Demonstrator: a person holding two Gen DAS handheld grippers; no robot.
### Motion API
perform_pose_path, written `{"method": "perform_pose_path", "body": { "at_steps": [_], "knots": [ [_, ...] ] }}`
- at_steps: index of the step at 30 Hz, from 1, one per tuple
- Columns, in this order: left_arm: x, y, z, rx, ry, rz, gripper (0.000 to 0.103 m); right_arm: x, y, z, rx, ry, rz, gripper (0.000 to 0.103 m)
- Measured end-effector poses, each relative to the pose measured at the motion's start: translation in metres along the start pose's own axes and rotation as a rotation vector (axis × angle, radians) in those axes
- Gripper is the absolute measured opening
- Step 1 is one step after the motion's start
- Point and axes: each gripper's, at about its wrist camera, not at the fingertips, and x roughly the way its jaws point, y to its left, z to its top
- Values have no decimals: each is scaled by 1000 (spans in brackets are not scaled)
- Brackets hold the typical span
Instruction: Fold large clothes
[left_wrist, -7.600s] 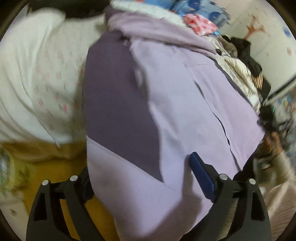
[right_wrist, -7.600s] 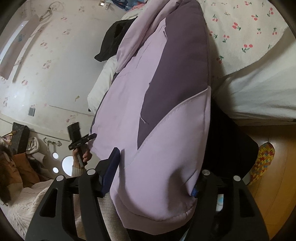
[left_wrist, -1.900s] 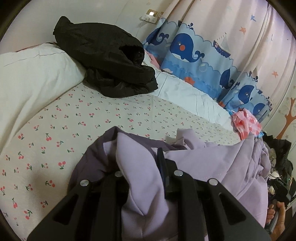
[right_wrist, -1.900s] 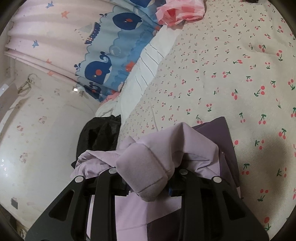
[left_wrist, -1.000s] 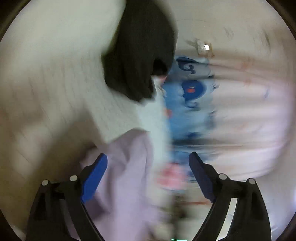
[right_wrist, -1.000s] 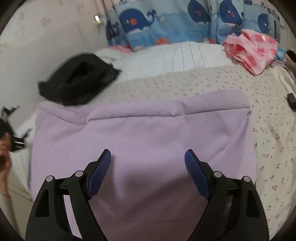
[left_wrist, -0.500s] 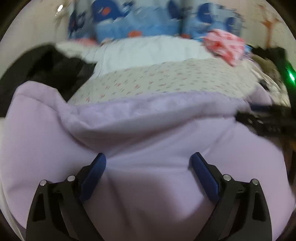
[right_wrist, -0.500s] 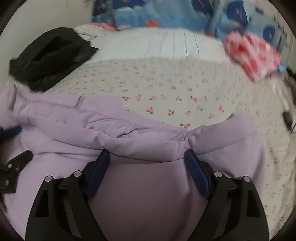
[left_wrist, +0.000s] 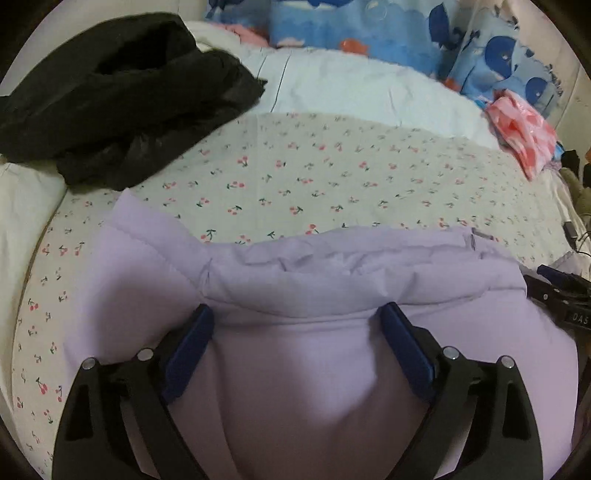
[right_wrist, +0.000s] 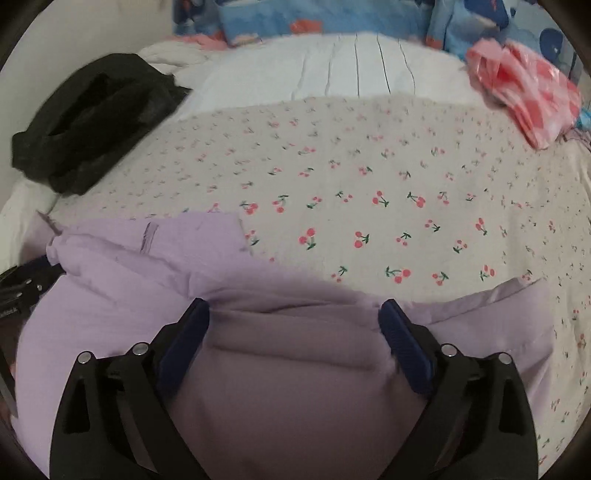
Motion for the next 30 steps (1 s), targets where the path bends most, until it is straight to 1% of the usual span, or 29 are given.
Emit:
{"method": "perform_pose_path", "body": {
  "at_steps": [2, 3, 4, 5, 6, 7, 8, 9, 10, 11, 12, 13, 15, 16, 17, 18, 20, 21, 22, 23, 24, 26, 27, 28, 29, 30],
  "knots": [
    [-13, 1, 1, 19, 17, -5, 88, -12, -2, 1, 3, 4, 6, 90],
    [-26, 4, -1, 14, 3, -16, 87, -32, -1, -5, 8, -28, 18, 89],
    [-44, 7, -5, 9, -25, -36, 87, -57, 3, -16, -8, -73, 44, 89],
    [-72, 14, -16, 12, -72, -48, 87, -74, 7, -25, -24, -108, 59, 89],
    [-86, 18, -22, 19, -95, -41, 87, -102, 8, -44, -47, -167, 48, 90],
    [-102, 24, -33, 25, -120, -37, 87, -114, 7, -55, -56, -189, 38, 90],
    [-110, 30, -41, 22, -131, -32, 87, -122, 3, -69, -59, -202, 22, 90],
    [-112, 36, -50, 20, -128, -13, 88, -117, -6, -81, -50, -191, -4, 90],
    [-104, 40, -60, 24, -109, 5, 88, -107, -9, -90, -41, -169, -26, 90],
    [-89, 43, -68, 23, -76, 16, 88, -81, -18, -99, -38, -128, -35, 91],
    [-66, 46, -75, 12, -37, -3, 94, -68, -23, -103, -31, -132, 6, 95],
    [-51, 51, -80, -19, -29, -38, 95, -61, -26, -101, -20, -145, 25, 95],
    [-47, 53, -76, -36, -2, -35, 96, -62, -22, -92, -41, -106, 0, 95],
    [-52, 54, -74, -34, 4, -31, 95, -70, -25, -90, -38, -90, 28, 95],
    [-62, 57, -74, -28, 7, -39, 92, -81, -31, -91, -27, -88, 66, 95],
    [-82, 63, -77, -35, -4, -56, 92, -107, -44, -100, 30, -120, 134, 95],
    [-124, 81, -91, -72, -63, -88, 92, -150, -71, -124, 131, -194, 218, 95],
    [-150, 96, -104, -98, -95, -100, 92, -173, -89, -147, 175, -219, 245, 95],
    [-169, 110, -120, -130, -114, -105, 92, -182, -98, -161, 191, -216, 249, 95],
    [-182, 125, -136, -166, -113, -119, 92, -187, -108, -177, 209, -197, 255, 95],
    [-189, 140, -153, -209, -97, -130, 92, -186, -120, -197, 242, -154, 273, 95],
    [-190, 161, -179, -275, -63, -144, 92, -175, -141, -230, 335, -74, 324, 95],
    [-187, 172, -197, -321, -34, -154, 92, -171, -146, -240, 368, -56, 355, 95],
    [-181, 179, -212, -363, -1, -176, 92, -165, -150, -250, 402, -40, 394, 95],
    [-174, 183, -225, -411, 30, -221, 92, -160, -150, -255, 420, -30, 431, 95],
    [-167, 186, -236, -459, 50, -275, 92, -153, -148, -262, 441, -13, 493, 95]
  ]
}}
